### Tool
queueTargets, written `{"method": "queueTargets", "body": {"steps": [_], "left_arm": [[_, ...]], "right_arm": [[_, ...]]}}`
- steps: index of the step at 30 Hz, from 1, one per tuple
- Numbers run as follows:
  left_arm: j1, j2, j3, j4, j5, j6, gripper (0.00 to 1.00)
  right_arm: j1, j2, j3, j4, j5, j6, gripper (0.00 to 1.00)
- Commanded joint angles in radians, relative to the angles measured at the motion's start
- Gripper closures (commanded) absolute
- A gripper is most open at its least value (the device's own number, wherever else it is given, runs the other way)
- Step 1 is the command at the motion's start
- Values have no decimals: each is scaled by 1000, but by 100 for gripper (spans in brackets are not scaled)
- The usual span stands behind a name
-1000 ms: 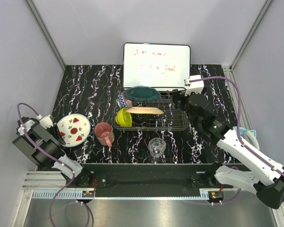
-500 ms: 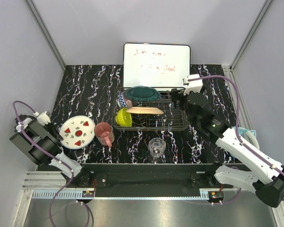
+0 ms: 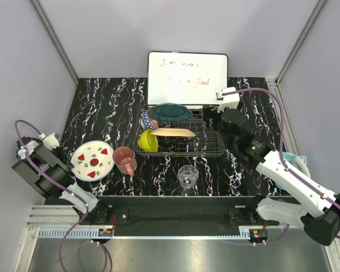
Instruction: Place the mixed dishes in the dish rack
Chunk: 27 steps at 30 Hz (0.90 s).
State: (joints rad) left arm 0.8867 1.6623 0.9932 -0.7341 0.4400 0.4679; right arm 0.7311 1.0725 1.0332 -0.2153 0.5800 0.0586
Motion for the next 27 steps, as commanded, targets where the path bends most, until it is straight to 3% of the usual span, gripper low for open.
{"method": "queueTargets", "body": {"steps": [1,11,20,27], "left_arm": [[20,-185,22,-28,-99,71,100],[12,-574,74,-215,-24,84,100],[-55,-659,139,-266,-61,86,100],[-130,-654,332,-353,-52,17,100]], "right_arm": [[-6,4,53,30,-37,18,10],[-6,-39,8,67,-80,52,11],[-6,-101,-27,68,-88,52,11],[-7,-126,-36,68,-104,64,11]]}}
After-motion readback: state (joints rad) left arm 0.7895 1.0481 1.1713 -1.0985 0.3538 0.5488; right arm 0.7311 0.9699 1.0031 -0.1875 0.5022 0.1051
